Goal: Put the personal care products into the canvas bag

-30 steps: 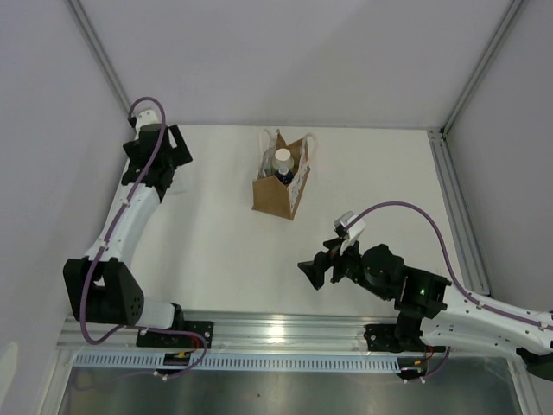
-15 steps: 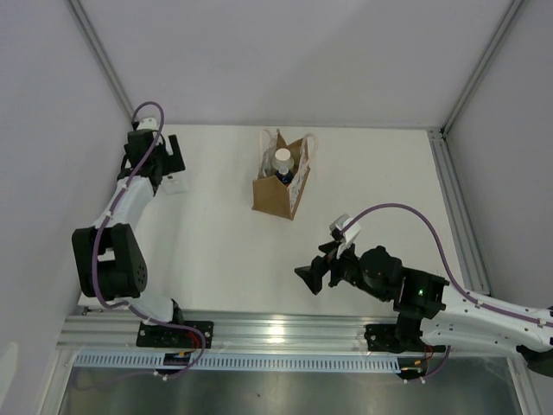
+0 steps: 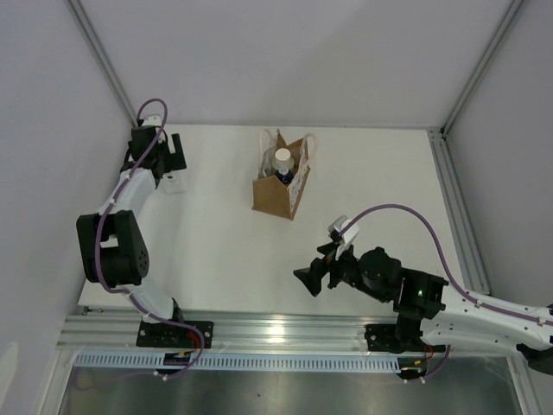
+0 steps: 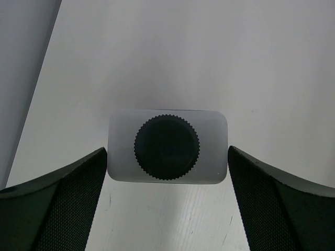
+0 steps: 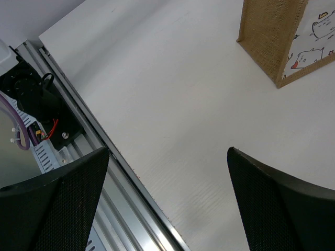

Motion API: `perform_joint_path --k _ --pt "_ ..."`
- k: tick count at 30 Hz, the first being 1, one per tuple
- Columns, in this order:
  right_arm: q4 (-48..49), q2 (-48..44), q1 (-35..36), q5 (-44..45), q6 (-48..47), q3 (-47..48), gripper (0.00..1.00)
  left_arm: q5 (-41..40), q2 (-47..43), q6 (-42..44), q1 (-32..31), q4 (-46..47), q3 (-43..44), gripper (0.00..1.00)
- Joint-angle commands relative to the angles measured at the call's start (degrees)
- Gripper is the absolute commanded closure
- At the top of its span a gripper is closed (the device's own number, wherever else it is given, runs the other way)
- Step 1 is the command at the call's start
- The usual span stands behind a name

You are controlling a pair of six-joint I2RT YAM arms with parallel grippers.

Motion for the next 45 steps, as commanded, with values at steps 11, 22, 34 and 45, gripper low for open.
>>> perform_joint_path --k 11,22,34,45 --pt "2.57 0.58 1.57 0.97 0.27 2.37 0.02 1.55 2.41 0.74 -1.57 -4.52 5.66 0.23" --pt "2.4 1.45 1.92 2.56 -0.43 2.55 0.01 -4.88 -1.01 -13.13 -5.62 -11.99 4.0 0.54" --pt "2.14 1.1 2.63 2.73 -0.61 2.64 0.01 -3.47 -6.46 -17.02 -9.66 -15.16 0.39 0.01" --pt "2.04 0.75 3.68 2.64 -0.43 2.9 0.01 -0.05 -12.61 5.92 -8.17 -8.14 -3.9 0.02"
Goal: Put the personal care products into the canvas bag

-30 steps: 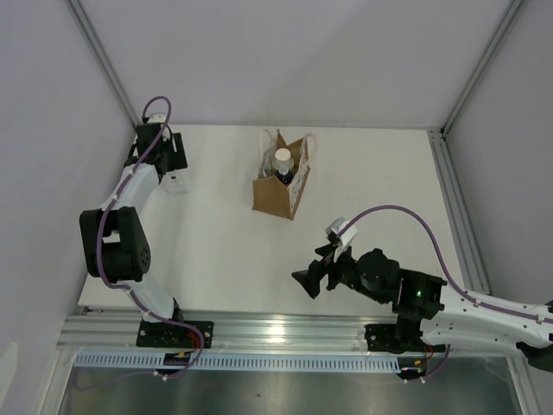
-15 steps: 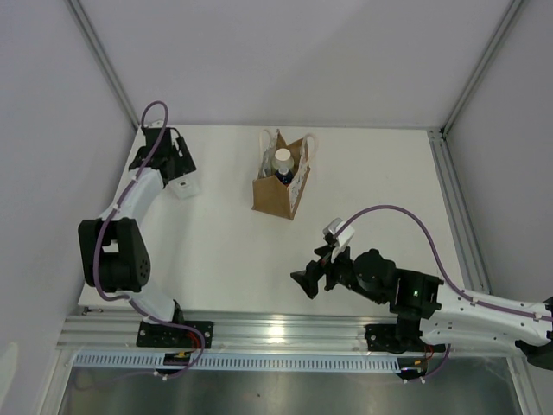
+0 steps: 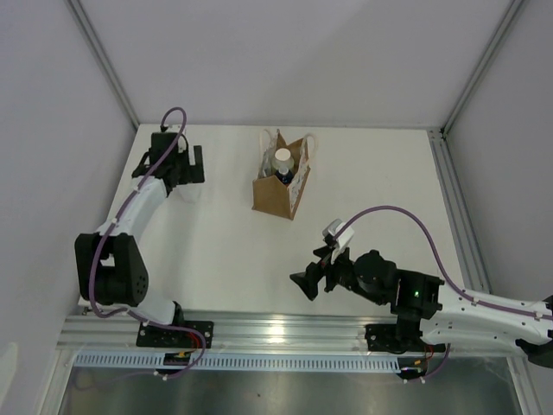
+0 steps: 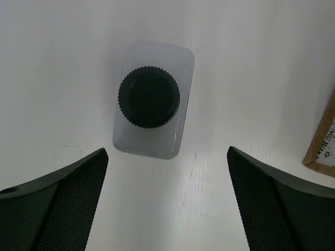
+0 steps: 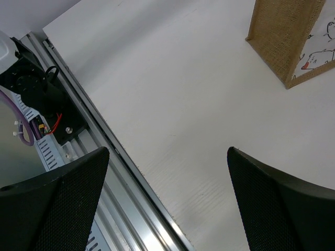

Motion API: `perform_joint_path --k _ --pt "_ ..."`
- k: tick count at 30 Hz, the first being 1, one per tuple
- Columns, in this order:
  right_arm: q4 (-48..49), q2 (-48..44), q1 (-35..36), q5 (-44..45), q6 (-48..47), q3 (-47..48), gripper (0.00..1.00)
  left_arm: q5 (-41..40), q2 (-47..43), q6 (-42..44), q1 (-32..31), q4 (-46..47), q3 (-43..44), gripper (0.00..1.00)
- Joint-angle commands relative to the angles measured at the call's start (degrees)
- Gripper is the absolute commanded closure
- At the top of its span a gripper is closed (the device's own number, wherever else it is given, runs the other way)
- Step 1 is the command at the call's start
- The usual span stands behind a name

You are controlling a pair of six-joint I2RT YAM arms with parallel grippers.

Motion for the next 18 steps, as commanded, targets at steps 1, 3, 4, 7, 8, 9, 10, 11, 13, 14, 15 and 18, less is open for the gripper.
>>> perform_joint_path --k 1,3,4,7,8,9,10,11,13,14,15,18 --pt "1.28 -1.17 0.71 1.09 -0.23 2.4 0.01 3.28 -6.69 11.71 1.62 5.98 -2.75 0.02" --pt "1.45 -1.35 1.06 0.83 -0.06 2.4 0.01 3.46 -7.05 13.31 1.89 6.7 -2.07 0.01" --pt "1.46 -1.35 1.15 0.48 -0.06 2.4 0.01 3.12 -6.1 13.32 1.98 4.69 -1.27 0.01" --pt "1.63 -1.43 1.67 0.21 0.03 2.49 0.01 3.89 -3.55 12.79 2.06 3.18 2.33 0.01" --pt "1.72 -1.43 1.85 0.39 0.12 2.49 0.01 4.6 -3.02 12.79 2.06 3.87 2.16 0.01" --pt "1.72 -1.35 2.03 0.56 -0.06 2.49 0.01 4.87 -2.49 12.7 2.06 4.23 1.99 0.01" --pt "1.72 -1.35 2.11 0.65 -0.06 2.49 0.01 4.87 -1.18 12.44 1.98 5.02 1.9 0.01" --pt "1.72 -1.26 2.2 1.0 -0.15 2.49 0.01 4.96 -0.56 12.35 1.98 5.55 1.81 0.01" --pt "1.72 -1.08 2.29 1.0 -0.23 2.57 0.01 3.91 0.76 11.92 1.98 7.12 1.29 0.03" --pt "1.72 -1.0 2.38 1.09 -0.23 2.57 0.01 3.29 1.9 11.65 1.98 7.74 1.28 0.03" --pt "1.72 -1.0 2.38 1.18 -0.23 2.57 0.01 2.85 2.43 11.39 2.06 8.1 1.2 0.05" --pt "1.72 -0.65 2.64 1.53 -0.32 2.57 0.01 2.58 3.93 10.77 2.15 9.24 1.46 0.1"
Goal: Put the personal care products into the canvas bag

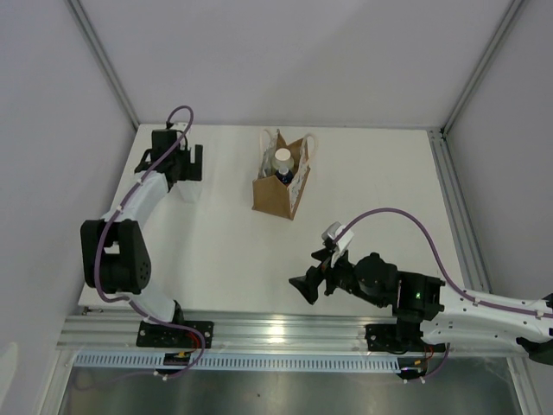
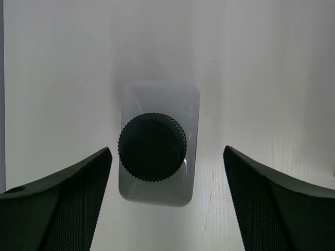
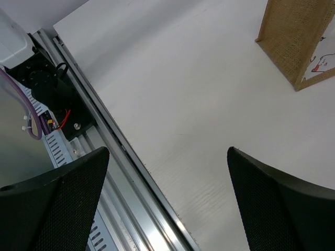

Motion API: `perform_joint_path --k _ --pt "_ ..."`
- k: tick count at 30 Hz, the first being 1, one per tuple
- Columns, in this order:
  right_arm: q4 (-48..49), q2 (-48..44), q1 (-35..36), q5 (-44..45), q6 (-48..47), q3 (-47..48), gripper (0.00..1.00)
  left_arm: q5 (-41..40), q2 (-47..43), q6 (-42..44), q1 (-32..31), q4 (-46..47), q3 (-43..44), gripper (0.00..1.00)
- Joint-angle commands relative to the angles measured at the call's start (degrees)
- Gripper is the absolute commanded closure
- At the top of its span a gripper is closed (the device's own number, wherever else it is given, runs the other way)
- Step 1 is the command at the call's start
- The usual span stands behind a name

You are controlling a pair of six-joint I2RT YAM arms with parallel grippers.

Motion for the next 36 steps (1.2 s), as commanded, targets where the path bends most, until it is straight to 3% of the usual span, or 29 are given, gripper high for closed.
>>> perform_joint_path --k 1,6,11,20,22,23,28,36 --pt "1.68 0.12 0.63 1.66 -0.39 2.64 0.01 0.35 1.05 -0.18 0.43 4.28 1.18 0.1" --pt "1.59 0.65 0.81 1.93 -0.48 2.73 0.01 -0.08 2.1 -1.41 0.43 6.3 0.48 0.22" --pt "1.68 1.26 0.98 1.93 -0.56 2.82 0.01 0.35 1.4 -4.31 0.43 10.35 -2.51 0.23" --pt "1.41 0.91 1.51 2.54 -0.74 2.99 0.01 -1.49 3.86 -4.49 0.43 9.74 -1.11 0.28" --pt "1.5 0.83 1.6 2.81 -0.74 2.9 0.01 -1.58 3.25 -6.32 0.43 11.31 -1.55 0.39" --pt "1.59 0.83 1.6 2.81 -0.74 2.9 0.01 -1.4 2.38 -6.77 0.43 12.1 -2.77 0.56" --pt "1.68 1.18 1.77 2.81 -0.91 2.91 0.01 -3.68 1.58 -8.0 0.34 12.46 -2.96 0.99" --pt "1.68 1.62 1.86 3.95 -1.09 2.99 0.01 -1.31 -3.34 -10.73 -3.7 1.94 4.76 1.0"
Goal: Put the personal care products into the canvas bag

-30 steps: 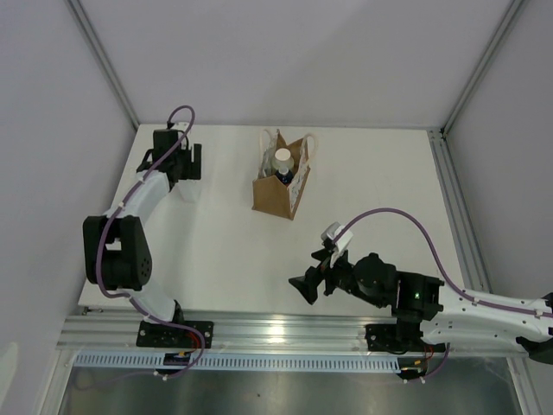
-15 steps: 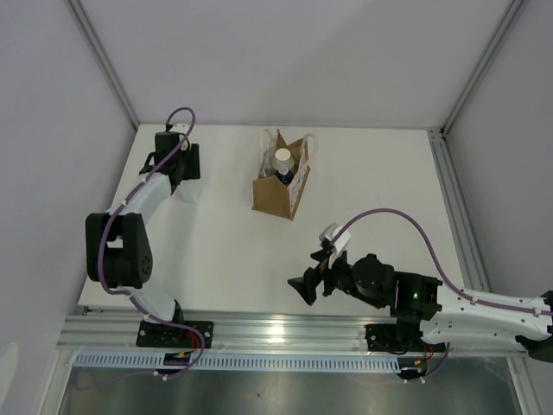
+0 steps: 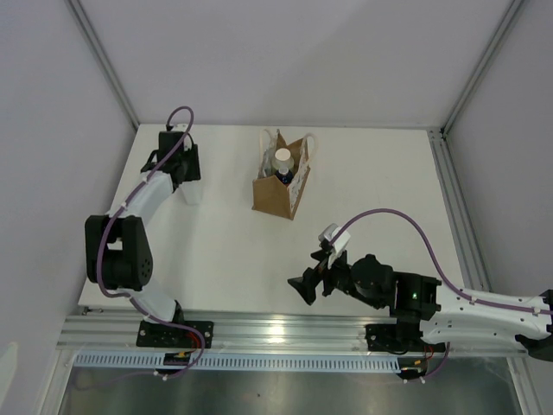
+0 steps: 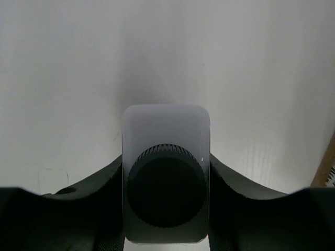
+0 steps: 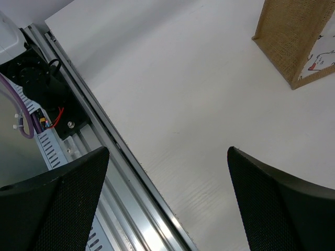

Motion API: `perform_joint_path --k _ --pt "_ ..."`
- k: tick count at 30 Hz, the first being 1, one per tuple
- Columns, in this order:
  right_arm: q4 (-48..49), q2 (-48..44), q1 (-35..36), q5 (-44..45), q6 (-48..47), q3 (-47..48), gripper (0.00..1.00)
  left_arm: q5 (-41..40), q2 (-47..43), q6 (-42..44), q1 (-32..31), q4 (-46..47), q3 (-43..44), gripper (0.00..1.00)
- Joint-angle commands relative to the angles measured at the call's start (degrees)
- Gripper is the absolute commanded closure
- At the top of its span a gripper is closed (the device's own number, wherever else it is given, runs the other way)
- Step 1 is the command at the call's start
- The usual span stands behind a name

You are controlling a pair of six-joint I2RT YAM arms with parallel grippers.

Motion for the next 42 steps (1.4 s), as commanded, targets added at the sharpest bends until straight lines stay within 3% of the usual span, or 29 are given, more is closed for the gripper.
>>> perform_joint_path --k 1,14,24,34,42 --pt "1.37 -0.02 0.53 2.07 -0.7 2.77 0.01 1.01 -6.88 -1.99 -3.2 -3.28 6.88 1.0" --pt "0.4 -1.87 0.44 10.85 -1.05 2.16 0.01 -3.21 -22.96 -2.95 -14.45 -7.86 10.39 1.0" --pt "-2.14 -2.13 0.44 14.2 0.0 3.12 0.01 -3.04 -29.65 -1.02 -25.25 -4.26 13.47 1.0" --pt "-1.88 -4.77 0.44 16.14 -0.17 2.33 0.01 -1.2 -23.69 -1.72 -32.82 -3.57 23.31 1.0" --pt "-1.88 -5.74 0.44 14.29 0.09 2.25 0.01 -0.67 -12.79 -1.46 -34.58 1.01 32.01 1.0"
